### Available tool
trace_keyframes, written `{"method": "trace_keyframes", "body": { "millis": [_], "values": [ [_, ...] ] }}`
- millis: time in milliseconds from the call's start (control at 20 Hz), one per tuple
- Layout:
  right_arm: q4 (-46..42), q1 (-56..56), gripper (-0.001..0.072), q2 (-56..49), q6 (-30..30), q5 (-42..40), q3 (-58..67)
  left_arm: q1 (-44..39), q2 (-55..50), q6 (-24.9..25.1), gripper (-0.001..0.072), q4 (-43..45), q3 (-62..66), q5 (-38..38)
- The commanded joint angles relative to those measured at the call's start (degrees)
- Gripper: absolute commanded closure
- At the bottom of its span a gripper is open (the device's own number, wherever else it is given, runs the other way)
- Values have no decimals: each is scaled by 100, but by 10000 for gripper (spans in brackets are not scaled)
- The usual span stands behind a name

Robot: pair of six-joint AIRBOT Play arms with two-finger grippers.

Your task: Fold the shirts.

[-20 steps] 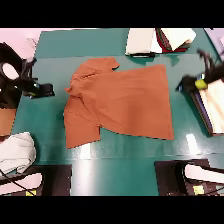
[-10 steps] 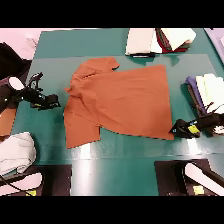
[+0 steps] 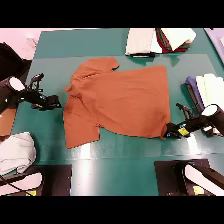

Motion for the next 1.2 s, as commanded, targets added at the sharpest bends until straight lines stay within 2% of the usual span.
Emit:
{"method": "trace_keyframes", "body": {
  "millis": [0, 150, 450, 500, 550, 600, 650, 800, 900, 1150],
  "values": [
    [-28, 201, 693, 350, 15, -249, -4, 2, -186, 138, 210, -221, -17, -70],
    [-31, 201, 693, 664, 17, -251, -4, -101, -481, 216, 210, -527, -15, -216],
    [-26, 201, 693, 1176, 20, -190, 2, -608, -627, 282, 212, -457, -15, -267],
    [-31, 199, 693, 1266, 22, -188, 4, -608, -625, 280, 260, -437, -15, -308],
    [-28, 201, 693, 1338, 22, -181, 37, -608, -625, 284, 435, -435, -15, -337],
    [-26, 201, 693, 1368, 22, -160, 120, -608, -625, 284, 578, -437, -15, -363],
    [-26, 201, 692, 1368, 20, -111, 260, -608, -625, 286, 666, -437, -15, -343],
    [-20, 201, 693, 1368, 20, -83, 929, -608, -393, 282, 683, -424, 66, -179],
    [-20, 201, 693, 1370, 20, -46, 1663, -608, 197, 243, 683, -424, 415, 17],
    [-31, 201, 693, 1373, 17, -111, 4463, -584, 2065, 240, 682, -245, 2586, 560]
  ]
}}
